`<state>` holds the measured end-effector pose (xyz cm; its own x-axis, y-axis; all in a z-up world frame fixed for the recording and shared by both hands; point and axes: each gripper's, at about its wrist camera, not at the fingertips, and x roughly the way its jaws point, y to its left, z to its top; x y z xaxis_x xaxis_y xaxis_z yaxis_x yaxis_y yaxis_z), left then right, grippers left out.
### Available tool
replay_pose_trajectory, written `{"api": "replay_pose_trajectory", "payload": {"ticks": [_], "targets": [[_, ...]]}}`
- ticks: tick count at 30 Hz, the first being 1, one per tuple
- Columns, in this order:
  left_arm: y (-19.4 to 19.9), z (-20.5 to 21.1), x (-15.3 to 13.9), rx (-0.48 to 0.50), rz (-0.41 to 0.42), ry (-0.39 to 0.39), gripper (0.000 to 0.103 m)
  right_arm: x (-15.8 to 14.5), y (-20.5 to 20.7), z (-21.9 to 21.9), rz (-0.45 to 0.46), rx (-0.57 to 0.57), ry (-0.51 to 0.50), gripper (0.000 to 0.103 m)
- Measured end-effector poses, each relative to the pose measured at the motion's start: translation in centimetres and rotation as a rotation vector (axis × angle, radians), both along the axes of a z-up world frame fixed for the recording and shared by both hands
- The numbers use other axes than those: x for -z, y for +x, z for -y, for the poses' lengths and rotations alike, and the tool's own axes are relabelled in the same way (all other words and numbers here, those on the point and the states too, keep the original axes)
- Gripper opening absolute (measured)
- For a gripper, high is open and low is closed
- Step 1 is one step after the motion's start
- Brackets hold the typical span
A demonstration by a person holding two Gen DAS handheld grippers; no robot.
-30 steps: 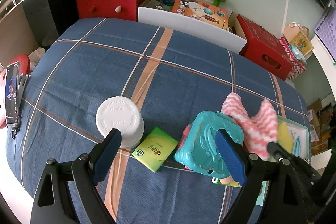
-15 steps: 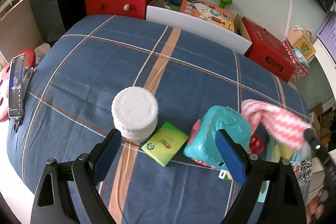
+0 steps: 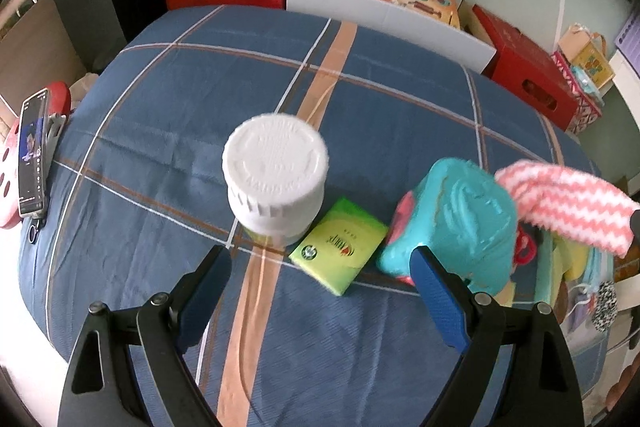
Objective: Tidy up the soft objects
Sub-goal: 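Grasp the green tissue packet with the left tool while the right tool holds the pink cloth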
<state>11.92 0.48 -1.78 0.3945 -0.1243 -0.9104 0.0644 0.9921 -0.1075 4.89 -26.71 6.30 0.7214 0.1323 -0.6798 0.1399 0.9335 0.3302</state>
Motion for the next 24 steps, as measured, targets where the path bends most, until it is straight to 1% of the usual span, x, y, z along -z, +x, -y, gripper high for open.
{"api": "replay_pose_trajectory", "payload": {"ticks": [3, 10, 13, 15, 19, 22, 24], "targets": [[0.2, 0.2, 0.9, 0.009, -0.025, 0.014, 0.091, 0.6, 0.2, -0.2, -0.018, -0.010, 0.003, 0.005], [0.6, 1.3, 3.3, 0.068, -0.087, 0.061, 0.090, 1.1, 0.2, 0.1, -0.039, -0.009, 0.012, 0.005], [0.9, 1.7, 4.2, 0.095, -0.101, 0.086, 0.090, 1.3, 0.2, 0.0, -0.046, -0.010, 0.015, 0.005], [1.0, 1.8, 4.5, 0.103, -0.109, 0.089, 0.090, 1.3, 0.3, -0.1, -0.049, -0.013, 0.015, 0.005], [1.4, 1.8, 5.1, 0.121, -0.110, 0.110, 0.090, 1.4, 0.4, -0.3, -0.055, -0.021, 0.015, 0.005], [1.7, 1.7, 5.6, 0.127, -0.125, 0.106, 0.090, 1.6, 0.6, -0.3, -0.064, -0.023, 0.015, 0.005], [1.9, 1.8, 5.7, 0.136, -0.121, 0.108, 0.090, 1.7, 0.6, -0.2, -0.068, -0.025, 0.014, 0.005]]}}
